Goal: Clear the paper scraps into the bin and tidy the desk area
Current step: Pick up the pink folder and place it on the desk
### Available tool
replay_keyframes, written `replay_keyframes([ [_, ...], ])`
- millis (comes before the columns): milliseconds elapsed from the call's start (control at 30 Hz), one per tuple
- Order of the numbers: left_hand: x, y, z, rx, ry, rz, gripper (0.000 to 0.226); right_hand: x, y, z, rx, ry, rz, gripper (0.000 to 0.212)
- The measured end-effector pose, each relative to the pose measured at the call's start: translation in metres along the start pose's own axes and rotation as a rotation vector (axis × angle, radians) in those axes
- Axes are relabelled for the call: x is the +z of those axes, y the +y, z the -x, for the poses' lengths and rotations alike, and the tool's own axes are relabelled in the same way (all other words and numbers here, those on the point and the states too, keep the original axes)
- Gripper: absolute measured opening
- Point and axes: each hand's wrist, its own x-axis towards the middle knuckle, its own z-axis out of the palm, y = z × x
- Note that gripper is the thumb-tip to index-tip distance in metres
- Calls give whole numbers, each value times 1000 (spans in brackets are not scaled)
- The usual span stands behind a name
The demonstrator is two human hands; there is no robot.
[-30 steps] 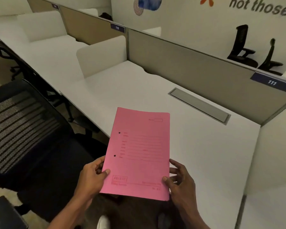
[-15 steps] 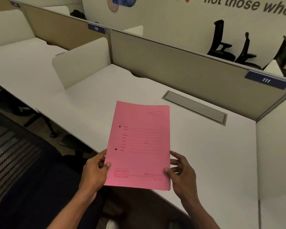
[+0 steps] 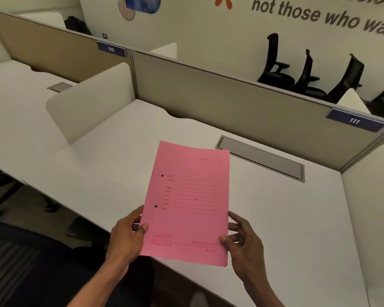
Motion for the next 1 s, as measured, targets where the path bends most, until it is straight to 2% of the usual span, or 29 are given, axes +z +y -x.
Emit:
replay_keyframes([
  [200, 20, 15, -54, 31, 1, -37, 56, 5, 5, -54, 10, -7, -6, 72],
  [333, 35, 23, -100, 35, 30, -72, 69, 12, 12, -101, 21, -23, -8, 72],
  [567, 67, 39, -191, 7, 28, -199, 58, 29, 23, -200, 54, -83, -25, 75],
  [800, 102, 52, -297, -25, 64, -293, 57, 55, 39, -297, 87, -133, -10, 79],
  [1000, 134, 71, -387, -18, 80, -340, 56, 84, 55, -374, 155, -87, -54, 77],
])
